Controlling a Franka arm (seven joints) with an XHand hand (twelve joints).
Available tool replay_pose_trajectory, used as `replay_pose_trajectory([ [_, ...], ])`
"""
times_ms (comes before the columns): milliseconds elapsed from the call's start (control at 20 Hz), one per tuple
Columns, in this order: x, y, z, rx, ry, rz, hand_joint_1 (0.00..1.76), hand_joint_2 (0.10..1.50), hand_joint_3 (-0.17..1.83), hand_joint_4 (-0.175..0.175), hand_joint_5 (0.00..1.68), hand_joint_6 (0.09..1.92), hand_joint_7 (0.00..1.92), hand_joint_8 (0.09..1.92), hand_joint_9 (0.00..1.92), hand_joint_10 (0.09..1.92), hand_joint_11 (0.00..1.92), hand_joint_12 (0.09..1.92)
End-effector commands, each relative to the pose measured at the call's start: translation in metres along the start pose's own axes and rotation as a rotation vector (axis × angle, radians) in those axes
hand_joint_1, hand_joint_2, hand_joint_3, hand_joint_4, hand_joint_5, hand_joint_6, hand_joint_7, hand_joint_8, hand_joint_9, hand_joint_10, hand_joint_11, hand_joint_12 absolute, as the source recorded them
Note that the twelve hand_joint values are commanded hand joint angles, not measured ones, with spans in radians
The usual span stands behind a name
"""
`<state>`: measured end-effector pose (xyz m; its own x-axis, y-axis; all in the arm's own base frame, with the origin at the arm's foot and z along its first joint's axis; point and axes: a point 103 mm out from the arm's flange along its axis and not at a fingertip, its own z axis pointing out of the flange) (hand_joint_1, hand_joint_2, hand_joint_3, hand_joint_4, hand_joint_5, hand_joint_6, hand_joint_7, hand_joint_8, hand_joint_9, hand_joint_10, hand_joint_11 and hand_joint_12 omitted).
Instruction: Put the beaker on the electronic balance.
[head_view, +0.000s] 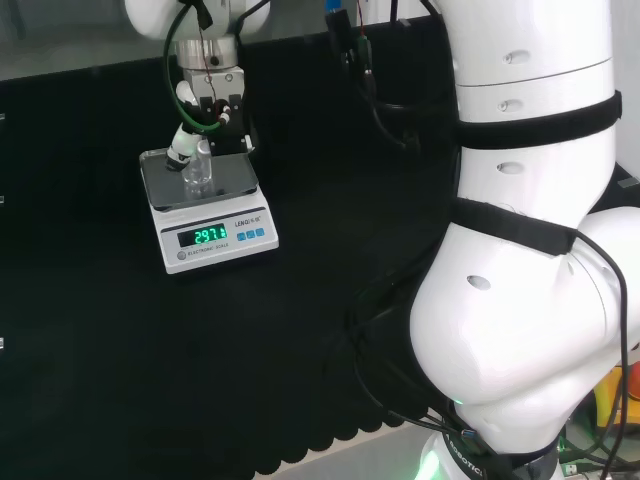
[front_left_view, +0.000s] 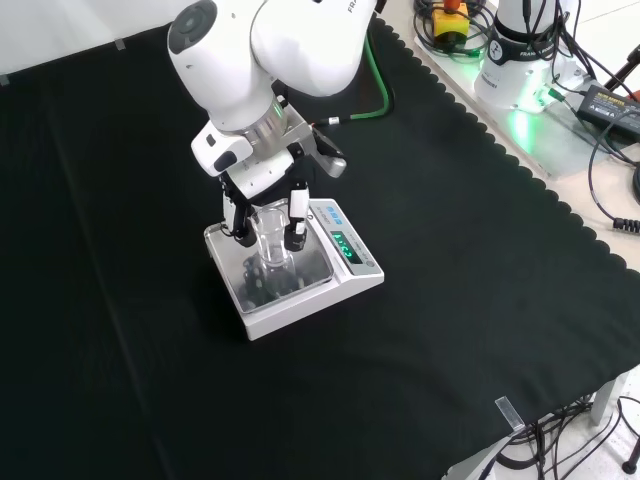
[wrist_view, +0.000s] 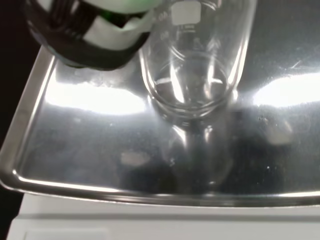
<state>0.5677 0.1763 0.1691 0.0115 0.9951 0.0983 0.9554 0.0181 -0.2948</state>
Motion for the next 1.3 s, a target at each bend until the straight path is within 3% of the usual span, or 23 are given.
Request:
replay_pose_trajectory([
  [50,0.003,-0.003,-0.003,0.028,0.026,0.002,0.80,0.60,0.38,-0.090,0.57,0.96,0.96,0.83,1.23,0.09,1.16,0.88],
  [250,0.004,-0.005,-0.006,0.025,0.018,-0.001,0.65,0.59,0.34,-0.058,0.50,0.94,0.84,0.84,1.06,0.09,0.87,1.14],
  [400,0.002,-0.007,-0.009,0.017,0.020,-0.002,0.62,0.58,0.32,-0.055,0.49,0.93,0.80,0.84,1.03,0.09,0.82,1.18],
  [650,-0.010,-0.015,-0.029,-0.043,0.039,-0.003,0.52,0.59,0.21,-0.044,0.46,0.87,0.65,0.86,0.81,0.09,0.55,1.31],
  [1000,-0.029,-0.053,-0.067,-0.133,0.016,0.033,0.50,0.62,0.16,-0.045,0.45,0.84,0.62,0.86,0.79,0.09,0.58,1.30],
  [1200,-0.051,-0.086,-0.078,-0.136,0.002,0.051,0.51,0.63,0.15,-0.046,0.46,0.84,0.62,0.85,0.80,0.09,0.62,1.28],
  [1250,-0.054,-0.093,-0.079,-0.124,-0.017,0.093,0.52,0.64,0.14,-0.046,0.46,0.84,0.62,0.85,0.80,0.09,0.63,1.28],
  [1300,-0.057,-0.100,-0.080,-0.119,-0.025,0.106,0.53,0.64,0.14,-0.046,0.46,0.84,0.62,0.85,0.81,0.09,0.63,1.27],
])
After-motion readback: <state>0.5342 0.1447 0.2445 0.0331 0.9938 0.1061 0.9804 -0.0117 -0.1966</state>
